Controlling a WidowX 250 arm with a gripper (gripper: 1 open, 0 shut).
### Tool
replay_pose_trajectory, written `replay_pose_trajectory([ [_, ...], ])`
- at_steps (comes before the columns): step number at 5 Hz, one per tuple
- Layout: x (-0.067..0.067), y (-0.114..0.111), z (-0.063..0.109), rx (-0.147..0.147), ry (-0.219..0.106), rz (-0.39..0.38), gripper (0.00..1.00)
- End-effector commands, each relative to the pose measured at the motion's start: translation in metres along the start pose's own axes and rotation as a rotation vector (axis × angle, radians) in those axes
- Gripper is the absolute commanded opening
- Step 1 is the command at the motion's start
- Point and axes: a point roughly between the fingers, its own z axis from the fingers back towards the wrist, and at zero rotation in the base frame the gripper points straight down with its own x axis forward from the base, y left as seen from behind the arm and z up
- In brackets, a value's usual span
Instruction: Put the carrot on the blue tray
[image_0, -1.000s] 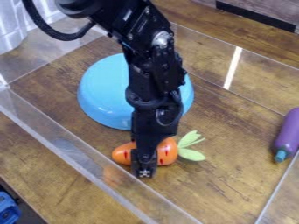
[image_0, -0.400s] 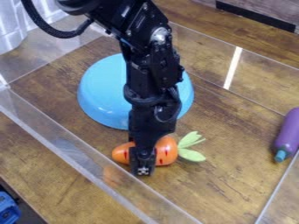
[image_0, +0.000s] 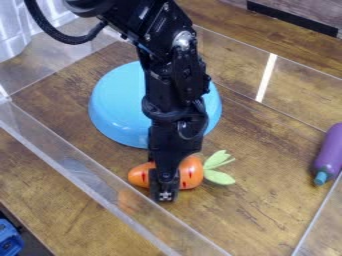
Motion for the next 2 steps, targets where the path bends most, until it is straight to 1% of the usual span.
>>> replay_pose_trajectory([
  [1,0.0063,0.012,0.0089,0.037,-0.048,0.017,0.0],
  [2,0.0066,0.0127,0.0068,0.034,-0.052,0.023,0.0],
])
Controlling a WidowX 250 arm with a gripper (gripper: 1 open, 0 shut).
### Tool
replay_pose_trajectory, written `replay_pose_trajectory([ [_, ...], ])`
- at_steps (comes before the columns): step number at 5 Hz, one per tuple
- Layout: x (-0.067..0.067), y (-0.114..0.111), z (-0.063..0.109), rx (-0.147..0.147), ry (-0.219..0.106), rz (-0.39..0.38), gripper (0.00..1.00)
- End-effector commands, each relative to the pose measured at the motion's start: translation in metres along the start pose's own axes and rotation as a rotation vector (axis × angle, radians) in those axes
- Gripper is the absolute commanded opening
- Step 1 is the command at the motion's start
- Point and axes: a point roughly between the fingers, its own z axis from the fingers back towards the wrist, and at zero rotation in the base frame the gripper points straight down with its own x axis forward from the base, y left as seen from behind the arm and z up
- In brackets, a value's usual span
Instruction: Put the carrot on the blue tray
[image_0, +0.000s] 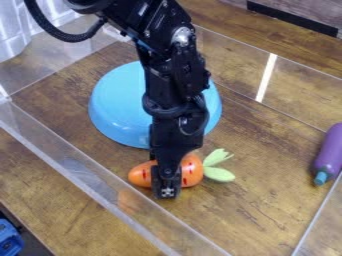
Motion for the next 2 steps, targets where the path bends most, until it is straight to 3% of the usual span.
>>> replay_pose_trajectory([
  [1,0.0049,0.0125,0.0104,0.031,-0.044,0.025,0.0],
  [2,0.0056,0.0125,0.0108,0.029,-0.048,0.028,0.0],
])
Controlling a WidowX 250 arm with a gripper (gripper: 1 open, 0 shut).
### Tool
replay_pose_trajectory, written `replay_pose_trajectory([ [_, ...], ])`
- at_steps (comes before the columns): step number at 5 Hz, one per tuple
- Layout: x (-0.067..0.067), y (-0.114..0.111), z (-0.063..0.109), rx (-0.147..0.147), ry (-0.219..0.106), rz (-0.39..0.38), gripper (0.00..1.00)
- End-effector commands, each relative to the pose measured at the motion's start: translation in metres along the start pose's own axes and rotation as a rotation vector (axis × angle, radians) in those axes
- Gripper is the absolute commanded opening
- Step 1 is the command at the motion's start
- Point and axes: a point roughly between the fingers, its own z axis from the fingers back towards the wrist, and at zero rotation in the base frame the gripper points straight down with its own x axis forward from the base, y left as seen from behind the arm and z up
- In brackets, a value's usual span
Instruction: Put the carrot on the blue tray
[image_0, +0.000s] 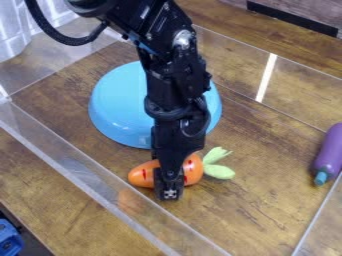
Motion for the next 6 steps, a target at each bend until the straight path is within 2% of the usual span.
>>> replay_pose_trajectory([
  [1,0.0047,0.0132,0.0107,0.034,-0.043,0.024,0.0],
  [3,0.0058,0.0133,0.0109,0.034,-0.051,0.026,0.0],
  [6,0.0082,0.016,0.0098,0.03,-0.035,0.04,0.0],
])
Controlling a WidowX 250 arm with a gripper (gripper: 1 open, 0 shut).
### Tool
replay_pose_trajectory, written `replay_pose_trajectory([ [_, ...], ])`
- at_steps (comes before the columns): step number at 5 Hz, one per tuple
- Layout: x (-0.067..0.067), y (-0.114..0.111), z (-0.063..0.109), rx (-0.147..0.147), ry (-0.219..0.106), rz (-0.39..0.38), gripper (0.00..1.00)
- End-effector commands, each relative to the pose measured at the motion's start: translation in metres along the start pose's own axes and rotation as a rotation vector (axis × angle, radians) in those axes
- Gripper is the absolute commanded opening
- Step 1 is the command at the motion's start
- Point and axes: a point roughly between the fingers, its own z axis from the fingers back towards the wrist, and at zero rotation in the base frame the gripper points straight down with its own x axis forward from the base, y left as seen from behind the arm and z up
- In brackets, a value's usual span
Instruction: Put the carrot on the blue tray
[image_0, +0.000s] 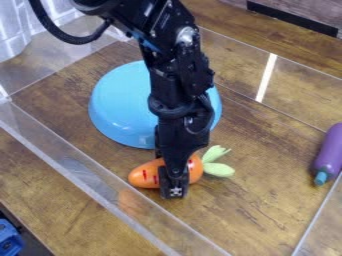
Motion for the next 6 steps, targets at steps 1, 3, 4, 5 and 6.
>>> replay_pose_trajectory([
  [1,0.0034,0.0121,0.0093,0.027,-0.027,0.022,1.0],
  [3,0.0039,0.012,0.0081,0.014,-0.016,0.035,1.0],
  [4,0.0039,0.0117,0.0072,0.006,-0.009,0.042,1.0],
  [5,0.0041,0.0115,0.0073,-0.001,-0.002,0.05,1.0],
  [6,0.004,0.0115,0.0072,-0.007,0.004,0.055,1.0],
])
